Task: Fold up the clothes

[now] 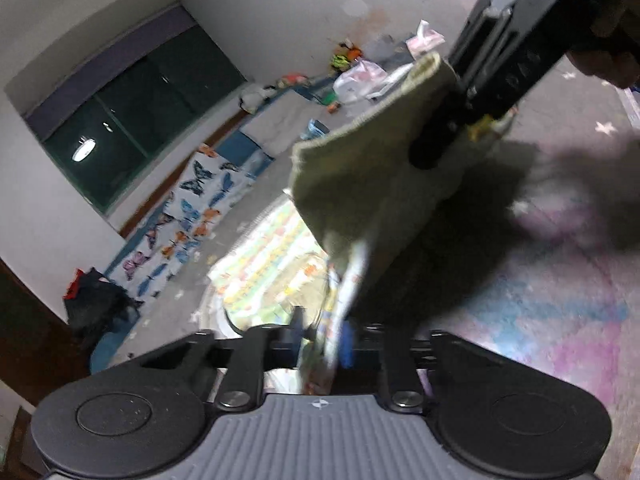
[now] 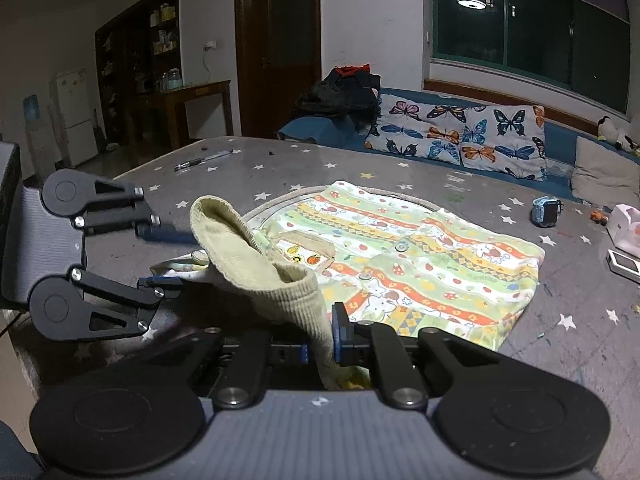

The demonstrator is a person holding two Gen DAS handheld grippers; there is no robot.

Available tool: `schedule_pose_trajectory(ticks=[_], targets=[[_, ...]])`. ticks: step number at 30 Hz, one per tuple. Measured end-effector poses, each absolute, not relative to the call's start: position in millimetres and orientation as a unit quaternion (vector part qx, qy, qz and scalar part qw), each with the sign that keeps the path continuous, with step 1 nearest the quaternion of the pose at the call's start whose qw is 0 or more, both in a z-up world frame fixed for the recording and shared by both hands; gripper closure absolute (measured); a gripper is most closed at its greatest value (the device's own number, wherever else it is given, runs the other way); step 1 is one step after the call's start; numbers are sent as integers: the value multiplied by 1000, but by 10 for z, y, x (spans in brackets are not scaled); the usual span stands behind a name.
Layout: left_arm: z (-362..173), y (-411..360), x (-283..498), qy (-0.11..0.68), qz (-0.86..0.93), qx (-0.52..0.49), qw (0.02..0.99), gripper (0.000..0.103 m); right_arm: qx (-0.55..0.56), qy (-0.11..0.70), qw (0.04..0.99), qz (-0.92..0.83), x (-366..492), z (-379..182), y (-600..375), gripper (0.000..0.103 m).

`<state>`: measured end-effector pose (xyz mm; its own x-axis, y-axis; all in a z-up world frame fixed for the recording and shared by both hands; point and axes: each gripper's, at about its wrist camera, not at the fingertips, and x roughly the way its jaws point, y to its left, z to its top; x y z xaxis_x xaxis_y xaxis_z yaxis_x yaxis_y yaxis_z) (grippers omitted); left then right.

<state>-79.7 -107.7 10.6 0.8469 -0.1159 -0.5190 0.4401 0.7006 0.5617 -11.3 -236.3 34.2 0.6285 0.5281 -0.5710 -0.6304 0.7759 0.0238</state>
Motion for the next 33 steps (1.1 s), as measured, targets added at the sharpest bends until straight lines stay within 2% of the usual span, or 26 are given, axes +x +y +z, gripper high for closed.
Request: schedule_pose_trajectory(ticks=[9, 17, 23, 33], targets=[[400, -980, -1156, 236, -190, 301, 904, 95, -90, 265, 897, 343, -416, 550, -2462, 98], [928, -1051, -1798, 300, -249, 256, 885, 95, -85, 278, 870, 398, -1001, 921, -2703, 98], [1048, -964, -1518, 314, -253, 234, 885, 95, -102, 283, 863, 405, -964, 1084, -2681, 98], [876, -621, -157, 366, -214, 148, 893, 95, -110, 317, 864, 376, 246, 923, -2348, 98]])
